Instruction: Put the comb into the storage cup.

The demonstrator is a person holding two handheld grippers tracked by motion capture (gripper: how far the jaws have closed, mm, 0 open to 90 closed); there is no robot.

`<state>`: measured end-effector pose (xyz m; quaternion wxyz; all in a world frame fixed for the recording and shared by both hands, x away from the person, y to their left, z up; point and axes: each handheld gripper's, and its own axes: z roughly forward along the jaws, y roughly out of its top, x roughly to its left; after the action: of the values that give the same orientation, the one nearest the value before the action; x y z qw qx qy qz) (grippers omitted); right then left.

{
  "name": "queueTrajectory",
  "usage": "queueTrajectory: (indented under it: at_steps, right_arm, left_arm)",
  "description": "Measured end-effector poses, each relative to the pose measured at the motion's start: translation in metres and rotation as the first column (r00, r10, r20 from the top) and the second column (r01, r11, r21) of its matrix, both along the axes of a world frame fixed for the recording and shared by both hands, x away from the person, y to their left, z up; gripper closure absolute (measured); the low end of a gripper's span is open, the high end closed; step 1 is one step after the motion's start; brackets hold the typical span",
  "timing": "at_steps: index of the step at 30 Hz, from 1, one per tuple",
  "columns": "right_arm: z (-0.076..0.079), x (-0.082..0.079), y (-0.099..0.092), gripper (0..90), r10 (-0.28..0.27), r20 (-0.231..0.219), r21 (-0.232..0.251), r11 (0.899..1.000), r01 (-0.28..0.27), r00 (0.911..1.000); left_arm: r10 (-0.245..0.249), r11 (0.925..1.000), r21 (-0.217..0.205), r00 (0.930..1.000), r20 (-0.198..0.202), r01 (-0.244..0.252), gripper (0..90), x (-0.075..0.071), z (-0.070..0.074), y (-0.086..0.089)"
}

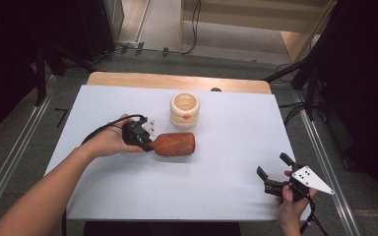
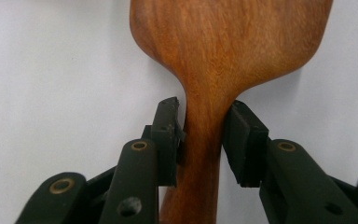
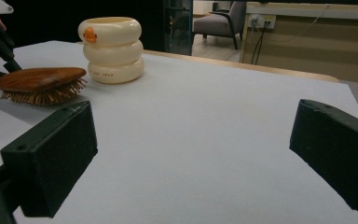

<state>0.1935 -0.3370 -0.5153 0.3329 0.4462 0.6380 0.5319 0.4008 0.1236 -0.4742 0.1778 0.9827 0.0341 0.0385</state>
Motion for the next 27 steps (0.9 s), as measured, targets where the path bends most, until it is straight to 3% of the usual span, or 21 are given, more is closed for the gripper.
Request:
queueTrajectory:
  at_steps: [5, 8, 15, 20, 27]
  right_arm:
    - [0.000, 0.000, 0.000, 0.0, -0.001, 0.002, -0.005, 1.000, 0.001, 1.0000]
    - [0.000, 0.000, 0.000, 0.0, 0.000, 0.001, -0.005, 1.000, 0.000, 1.0000]
    - [0.000, 0.000, 0.000, 0.0, -0.001, -0.002, -0.003, 1.000, 0.001, 1.0000]
    - [0.000, 0.000, 0.000, 0.0, -0.002, -0.002, -0.004, 1.000, 0.002, 1.0000]
    - [0.000, 0.000, 0.001, 0.0, -0.002, -0.004, -0.004, 1.000, 0.002, 1.0000]
  left_arm:
    - [-0.028, 0.9994, 0.019, 0.9996, 0.007, 0.028, 72.1, -0.002, 0.001, -0.002]
    - [-0.025, 0.9997, 0.006, 0.9997, 0.000, 0.025, 72.3, -0.003, 0.001, -0.001]
    - [0.028, 0.9957, -0.087, 0.9990, -0.034, -0.031, 72.5, -0.004, 0.004, 0.005]
    - [0.042, 0.9931, -0.109, 0.9990, -0.011, -0.043, 72.5, -0.009, 0.004, 0.007]
    - [0.068, 0.9863, -0.150, 0.9976, -0.009, -0.069, 72.6, -0.014, 0.002, 0.011]
